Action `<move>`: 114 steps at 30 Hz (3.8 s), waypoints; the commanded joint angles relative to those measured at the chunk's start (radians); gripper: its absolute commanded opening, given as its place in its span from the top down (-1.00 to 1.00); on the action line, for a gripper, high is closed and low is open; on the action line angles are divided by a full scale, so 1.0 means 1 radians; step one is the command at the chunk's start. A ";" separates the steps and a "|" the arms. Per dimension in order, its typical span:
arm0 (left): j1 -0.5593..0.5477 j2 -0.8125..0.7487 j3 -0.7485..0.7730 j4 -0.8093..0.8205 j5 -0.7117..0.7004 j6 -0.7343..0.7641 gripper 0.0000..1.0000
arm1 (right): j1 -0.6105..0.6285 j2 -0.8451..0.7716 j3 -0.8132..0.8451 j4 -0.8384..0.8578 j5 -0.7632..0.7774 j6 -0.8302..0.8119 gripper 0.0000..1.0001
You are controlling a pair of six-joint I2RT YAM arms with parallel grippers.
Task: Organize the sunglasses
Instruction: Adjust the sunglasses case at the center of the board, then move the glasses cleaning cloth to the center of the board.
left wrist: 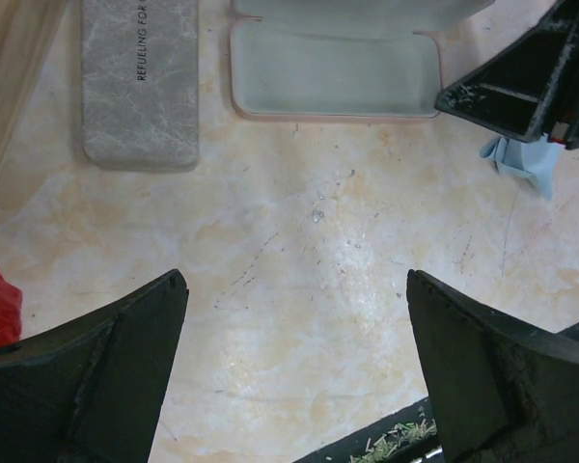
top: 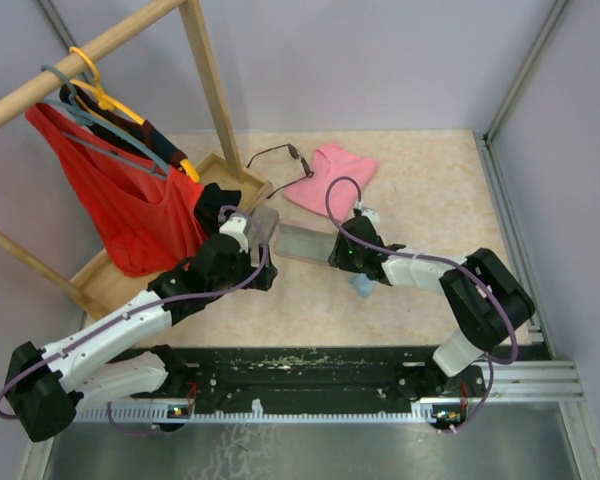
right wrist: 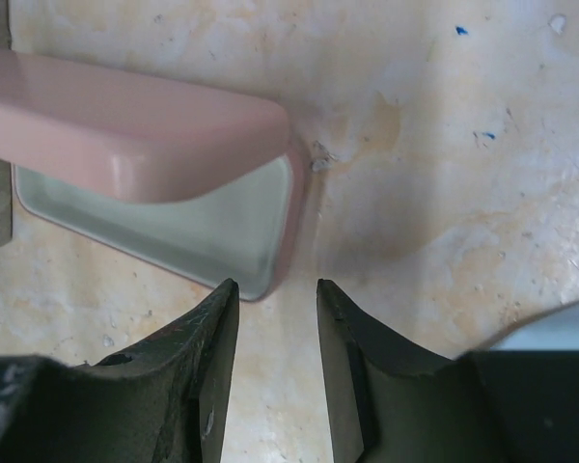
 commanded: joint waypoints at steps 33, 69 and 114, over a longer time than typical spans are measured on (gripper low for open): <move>0.031 -0.031 0.001 0.020 0.063 0.005 -1.00 | -0.031 0.175 0.236 -0.105 0.154 -0.134 0.88; 0.035 -0.088 0.015 -0.005 -0.006 -0.030 -1.00 | -0.156 -0.175 0.154 -0.118 0.082 -0.313 0.00; 0.043 -0.026 -0.058 -0.053 0.094 -0.253 -0.97 | -0.132 -0.545 -0.250 -0.383 0.015 0.051 -0.13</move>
